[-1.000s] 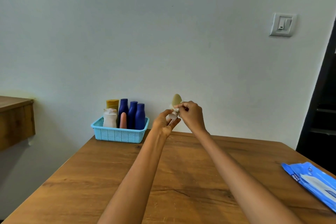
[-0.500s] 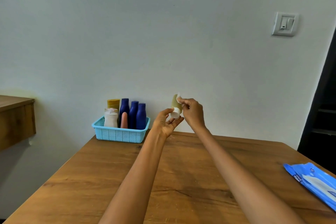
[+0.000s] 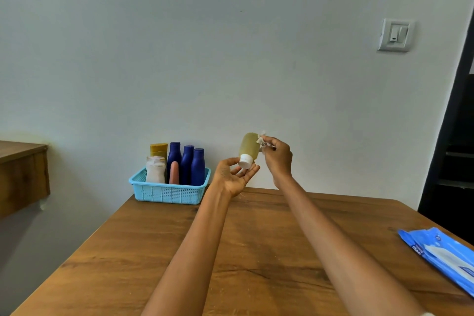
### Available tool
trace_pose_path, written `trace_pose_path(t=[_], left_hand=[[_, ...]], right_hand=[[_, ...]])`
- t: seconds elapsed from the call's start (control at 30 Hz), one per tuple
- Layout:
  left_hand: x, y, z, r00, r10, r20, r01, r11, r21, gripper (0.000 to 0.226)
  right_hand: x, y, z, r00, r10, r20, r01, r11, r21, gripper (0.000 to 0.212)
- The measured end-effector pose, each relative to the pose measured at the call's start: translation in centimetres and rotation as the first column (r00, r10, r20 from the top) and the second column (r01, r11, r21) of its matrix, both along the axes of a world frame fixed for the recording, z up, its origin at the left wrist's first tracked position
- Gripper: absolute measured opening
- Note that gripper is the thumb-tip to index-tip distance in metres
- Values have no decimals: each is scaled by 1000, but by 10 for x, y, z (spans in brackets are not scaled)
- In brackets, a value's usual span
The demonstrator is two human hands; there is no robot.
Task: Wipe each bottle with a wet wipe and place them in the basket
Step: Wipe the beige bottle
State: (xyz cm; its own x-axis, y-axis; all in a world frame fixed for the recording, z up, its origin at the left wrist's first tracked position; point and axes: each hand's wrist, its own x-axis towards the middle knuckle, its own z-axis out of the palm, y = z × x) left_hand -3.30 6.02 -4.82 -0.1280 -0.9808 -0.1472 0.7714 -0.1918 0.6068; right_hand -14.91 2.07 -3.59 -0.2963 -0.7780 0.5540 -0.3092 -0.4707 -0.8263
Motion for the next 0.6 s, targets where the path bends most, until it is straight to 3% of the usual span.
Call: trace_pose_path(t=[0.2, 0.33, 0.47, 0.53, 0.6], left_hand=[[2, -3, -1, 1000, 17, 10, -17, 1000, -6, 41], [2, -5, -4, 999, 34, 27, -33, 999, -14, 44], [-4, -1, -2, 998, 41, 50, -40, 999, -23, 50], [-6, 1, -2, 998, 41, 51, -40, 999, -22, 51], [-7, 1, 0, 998, 44, 42, -43, 999, -27, 50]], right_hand=[[9, 13, -22, 998, 58, 12, -58, 998, -40, 18], [13, 20, -24, 994, 103, 24, -103, 995, -7, 23], [4, 15, 1, 995, -1, 97, 10, 996, -86, 22], [-2, 7, 15, 997, -68, -41, 63, 991, -119, 25], [-5, -5, 22, 952, -92, -293, 68, 993, -93, 29]])
